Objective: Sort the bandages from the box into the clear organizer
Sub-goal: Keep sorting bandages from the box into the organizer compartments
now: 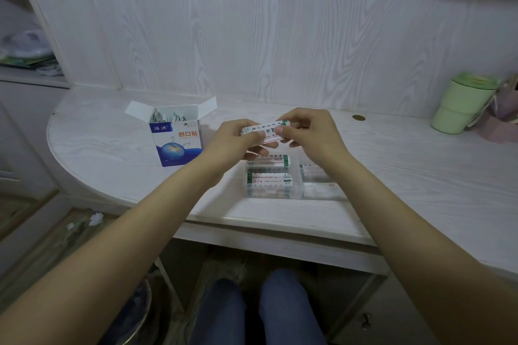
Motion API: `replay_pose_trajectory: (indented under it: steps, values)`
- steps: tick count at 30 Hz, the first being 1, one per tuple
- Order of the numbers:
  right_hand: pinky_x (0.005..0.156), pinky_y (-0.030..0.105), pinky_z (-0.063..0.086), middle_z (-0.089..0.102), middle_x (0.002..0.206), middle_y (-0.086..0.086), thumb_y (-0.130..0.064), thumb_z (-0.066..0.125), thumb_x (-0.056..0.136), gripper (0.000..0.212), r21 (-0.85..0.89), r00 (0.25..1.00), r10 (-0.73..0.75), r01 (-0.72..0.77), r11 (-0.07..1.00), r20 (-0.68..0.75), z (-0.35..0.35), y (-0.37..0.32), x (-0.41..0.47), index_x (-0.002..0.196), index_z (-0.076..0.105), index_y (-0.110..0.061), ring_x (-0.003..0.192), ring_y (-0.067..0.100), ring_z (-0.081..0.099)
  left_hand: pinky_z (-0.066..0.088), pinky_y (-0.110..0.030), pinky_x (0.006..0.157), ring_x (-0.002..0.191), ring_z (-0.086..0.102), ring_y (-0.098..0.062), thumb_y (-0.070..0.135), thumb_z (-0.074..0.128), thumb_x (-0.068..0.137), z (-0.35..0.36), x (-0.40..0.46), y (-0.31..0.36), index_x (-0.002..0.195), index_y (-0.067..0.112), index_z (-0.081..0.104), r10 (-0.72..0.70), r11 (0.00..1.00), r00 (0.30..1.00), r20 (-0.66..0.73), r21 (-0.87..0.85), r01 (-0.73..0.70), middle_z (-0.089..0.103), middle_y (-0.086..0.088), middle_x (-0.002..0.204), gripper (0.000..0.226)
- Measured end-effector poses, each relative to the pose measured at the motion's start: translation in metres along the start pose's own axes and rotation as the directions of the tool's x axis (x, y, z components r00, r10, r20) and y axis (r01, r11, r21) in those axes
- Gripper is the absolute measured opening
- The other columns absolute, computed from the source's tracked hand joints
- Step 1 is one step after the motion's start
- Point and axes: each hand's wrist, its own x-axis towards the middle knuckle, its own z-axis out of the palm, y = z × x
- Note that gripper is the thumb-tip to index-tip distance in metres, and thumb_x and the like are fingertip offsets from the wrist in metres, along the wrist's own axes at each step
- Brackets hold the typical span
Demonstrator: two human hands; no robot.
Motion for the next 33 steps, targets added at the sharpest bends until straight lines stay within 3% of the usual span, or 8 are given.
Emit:
replay_pose_trajectory:
  steps: [7, 13, 16, 19, 22, 25, 28, 33]
  values:
    - [0.055, 0.017, 0.049, 0.068, 0.070, 0.007, -0.009, 0.069, 0.084, 0.006, -0.008, 0.996, 0.056, -0.057, 0.998, -0.062, -0.017, 0.009, -0.003, 0.082, 0.068, -0.014, 0.058, 0.010, 0.065, 0.058, -0.024, 0.071, 0.072, 0.068, -0.019, 0.010, 0.065, 0.088, 0.010, 0.010, 0.001, 0.082, 0.017, 0.066, 0.124, 0.979, 0.985, -0.119, 0.175, -0.102, 0.067, -0.023, 0.092, 0.010]
    - [0.052, 0.012, 0.043, 0.069, 0.073, 0.004, -0.014, 0.068, 0.086, 0.006, -0.148, 0.980, 0.143, -0.164, 0.975, -0.142, -0.046, 0.030, -0.009, 0.086, 0.073, -0.010, 0.059, 0.007, 0.062, 0.044, -0.013, 0.058, 0.066, 0.061, -0.008, 0.022, 0.068, 0.086, 0.044, 0.027, 0.004, 0.084, 0.017, 0.071, 0.193, 0.867, 0.980, -0.036, 0.474, -0.154, 0.066, 0.001, 0.072, 0.006]
    - [0.050, 0.005, 0.039, 0.066, 0.067, 0.000, -0.013, 0.070, 0.083, 0.004, -0.218, 0.972, 0.159, -0.196, 0.956, -0.174, -0.059, 0.038, -0.011, 0.084, 0.073, -0.012, 0.057, 0.004, 0.058, 0.049, -0.022, 0.072, 0.080, 0.064, -0.013, 0.022, 0.067, 0.087, 0.061, 0.037, 0.005, 0.086, 0.016, 0.073, 0.161, 0.817, 0.986, 0.047, 0.554, -0.160, 0.070, 0.000, 0.083, 0.008]
    - [0.058, 0.015, 0.043, 0.063, 0.065, -0.003, -0.015, 0.071, 0.081, 0.002, -0.320, 0.971, 0.172, -0.217, 0.922, -0.163, -0.069, 0.044, -0.012, 0.080, 0.072, -0.015, 0.062, 0.005, 0.056, 0.049, -0.034, 0.087, 0.090, 0.064, -0.016, 0.023, 0.069, 0.085, 0.072, 0.048, 0.005, 0.081, 0.020, 0.072, 0.107, 0.772, 0.990, 0.089, 0.620, -0.140, 0.071, 0.001, 0.087, 0.006]
    - [0.069, 0.029, 0.050, 0.063, 0.067, -0.005, -0.017, 0.073, 0.080, 0.010, -0.445, 0.973, 0.187, -0.228, 0.866, -0.135, -0.074, 0.051, -0.010, 0.071, 0.070, -0.021, 0.071, 0.011, 0.060, 0.044, -0.043, 0.095, 0.094, 0.061, -0.017, 0.023, 0.069, 0.085, 0.083, 0.054, 0.005, 0.079, 0.024, 0.070, 0.068, 0.678, 0.988, 0.141, 0.720, -0.150, 0.068, 0.006, 0.081, 0.006]
    - [0.072, 0.035, 0.053, 0.066, 0.072, -0.005, -0.016, 0.072, 0.079, 0.011, -0.556, 0.977, 0.187, -0.210, 0.804, -0.099, -0.072, 0.055, -0.009, 0.070, 0.070, -0.021, 0.079, 0.016, 0.063, 0.039, -0.037, 0.091, 0.097, 0.059, -0.019, 0.020, 0.067, 0.086, 0.091, 0.055, 0.005, 0.088, 0.022, 0.072, 0.061, 0.548, 0.983, 0.175, 0.817, -0.180, 0.068, 0.005, 0.087, 0.006]
    - [0.063, 0.029, 0.048, 0.067, 0.078, -0.002, -0.013, 0.070, 0.082, 0.006, -0.641, 0.980, 0.193, -0.176, 0.747, -0.044, -0.068, 0.054, -0.009, 0.077, 0.072, -0.016, 0.081, 0.017, 0.062, 0.029, -0.035, 0.082, 0.097, 0.057, -0.022, 0.013, 0.063, 0.087, 0.097, 0.056, 0.006, 0.092, 0.019, 0.072, 0.075, 0.421, 0.977, 0.201, 0.881, -0.213, 0.070, 0.002, 0.094, 0.011]
    - [0.057, 0.025, 0.042, 0.070, 0.083, 0.001, -0.012, 0.069, 0.082, 0.013, -0.693, 0.973, 0.233, -0.169, 0.701, -0.002, -0.063, 0.056, -0.007, 0.072, 0.068, -0.020, 0.081, 0.018, 0.063, 0.027, -0.035, 0.083, 0.100, 0.055, -0.024, 0.009, 0.062, 0.085, 0.100, 0.059, 0.005, 0.094, 0.018, 0.070, 0.035, 0.344, 0.976, 0.213, 0.915, -0.212, 0.069, -0.001, 0.099, 0.014]
